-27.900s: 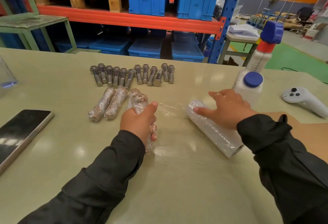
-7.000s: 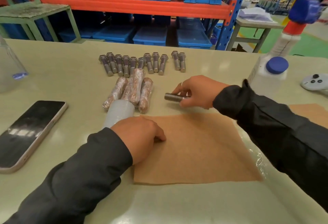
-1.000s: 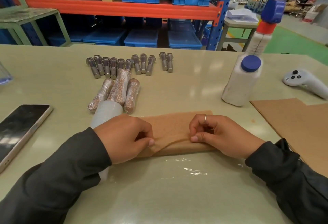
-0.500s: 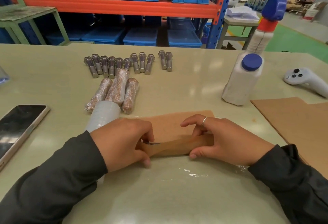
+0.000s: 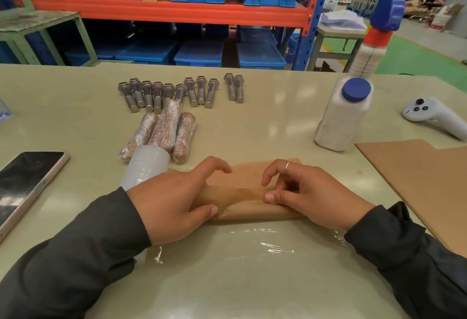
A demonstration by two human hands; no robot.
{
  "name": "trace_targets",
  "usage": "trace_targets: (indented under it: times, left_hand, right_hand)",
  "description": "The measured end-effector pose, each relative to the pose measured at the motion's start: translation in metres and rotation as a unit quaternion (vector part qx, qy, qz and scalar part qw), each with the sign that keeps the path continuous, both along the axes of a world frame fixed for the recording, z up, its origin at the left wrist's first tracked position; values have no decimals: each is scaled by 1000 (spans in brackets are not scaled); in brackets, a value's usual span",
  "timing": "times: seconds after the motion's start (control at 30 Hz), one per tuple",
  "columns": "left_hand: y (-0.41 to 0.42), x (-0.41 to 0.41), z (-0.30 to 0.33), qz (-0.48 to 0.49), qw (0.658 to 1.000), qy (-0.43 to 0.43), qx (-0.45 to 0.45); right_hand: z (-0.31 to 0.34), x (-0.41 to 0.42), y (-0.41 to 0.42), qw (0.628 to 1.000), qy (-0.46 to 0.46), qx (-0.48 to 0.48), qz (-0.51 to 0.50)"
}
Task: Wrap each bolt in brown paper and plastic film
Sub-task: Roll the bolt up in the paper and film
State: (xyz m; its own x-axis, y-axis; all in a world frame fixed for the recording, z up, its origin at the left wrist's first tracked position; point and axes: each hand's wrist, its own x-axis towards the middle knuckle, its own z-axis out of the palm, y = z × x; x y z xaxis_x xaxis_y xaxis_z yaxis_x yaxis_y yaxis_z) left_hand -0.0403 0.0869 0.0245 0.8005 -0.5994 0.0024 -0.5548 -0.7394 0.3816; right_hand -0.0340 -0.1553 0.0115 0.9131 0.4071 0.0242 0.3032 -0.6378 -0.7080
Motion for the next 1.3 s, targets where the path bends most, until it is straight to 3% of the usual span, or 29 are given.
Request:
trace_targets:
  times: [0.27,0.5,0.67,0.87,1.03,1.17,1.3]
  left_hand:
    - [1,1,-2,-34,997,-38,-52]
    - [-2,0,-6,-13,991,-134,6]
    - [-10,-1,-2,-14,988,-148,49]
    - [-19,4,-9,-14,986,-115,124]
    - [-16,6,-9,-21,993,-67,95]
    - [-15,5,-9,-18,994,-62,88]
    - [-13,2,-7,-27,995,-67,66]
  right_hand:
    - [0,2,0,1000,4,-12,23]
    - [2,1,3,998,0,-49,44]
    - [-2,3,1,988,-48,-123,76]
    - [-3,3,1,976,-92,-178,82]
    - [-1,13,-9,972,-102,-213,12]
    - [-8,18,-15,968,-52,-243,-16]
    - [-8,19,-13,963,-119,-238,-41]
